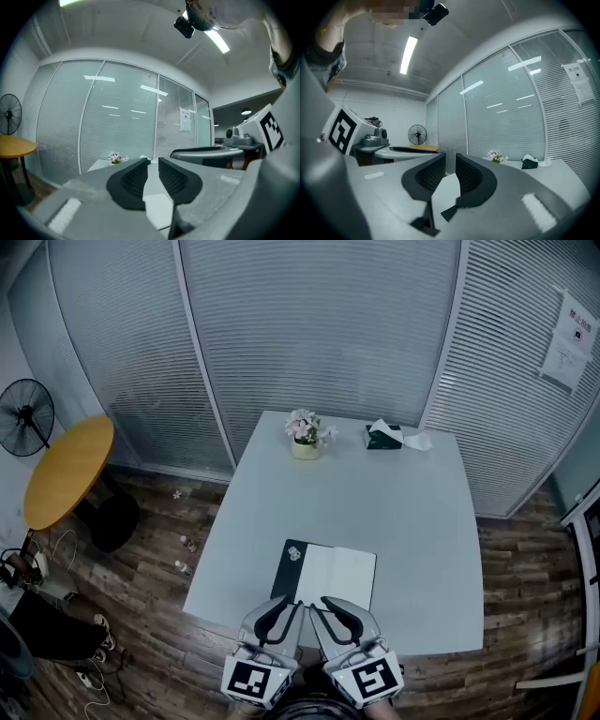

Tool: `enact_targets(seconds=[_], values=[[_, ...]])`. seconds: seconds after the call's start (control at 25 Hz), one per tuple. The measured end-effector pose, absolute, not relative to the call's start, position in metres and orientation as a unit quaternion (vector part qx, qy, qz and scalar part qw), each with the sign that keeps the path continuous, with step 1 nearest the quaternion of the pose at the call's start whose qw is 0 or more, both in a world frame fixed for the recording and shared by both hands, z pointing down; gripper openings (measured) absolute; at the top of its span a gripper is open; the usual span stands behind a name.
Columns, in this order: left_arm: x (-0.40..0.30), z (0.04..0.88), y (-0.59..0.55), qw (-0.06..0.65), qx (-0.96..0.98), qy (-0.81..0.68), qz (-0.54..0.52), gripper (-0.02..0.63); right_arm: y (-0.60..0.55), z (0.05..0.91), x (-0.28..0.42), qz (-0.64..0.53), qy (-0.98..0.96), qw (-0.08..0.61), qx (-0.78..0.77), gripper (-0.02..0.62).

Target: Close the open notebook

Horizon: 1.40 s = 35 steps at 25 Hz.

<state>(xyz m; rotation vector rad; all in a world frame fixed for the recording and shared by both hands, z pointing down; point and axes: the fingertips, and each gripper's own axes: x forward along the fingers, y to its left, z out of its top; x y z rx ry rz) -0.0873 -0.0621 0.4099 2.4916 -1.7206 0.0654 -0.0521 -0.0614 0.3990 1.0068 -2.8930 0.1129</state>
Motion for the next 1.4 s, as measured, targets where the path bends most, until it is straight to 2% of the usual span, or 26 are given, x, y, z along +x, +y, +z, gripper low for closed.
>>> enact_targets(seconds=[0.48, 1.0, 1.4], values=[[-0.078, 0.42, -0.113, 0.069, 0.819, -0.57, 0.017, 0.064, -0.118, 0.404, -0.046, 0.04, -0.946, 0.035, 0.32, 0.069], [-0.119, 0.424, -0.167, 0.075, 0.858, -0.506, 0.037, 0.065, -0.17, 0.407, -0.074, 0.044, -0.911, 0.03, 0.408, 0.074], [-0.141, 0.45, -0.183, 0.099, 0.882, -0.458, 0.053, 0.065, -0.179, 0.427, -0.1, 0.06, -0.894, 0.066, 0.438, 0.081]])
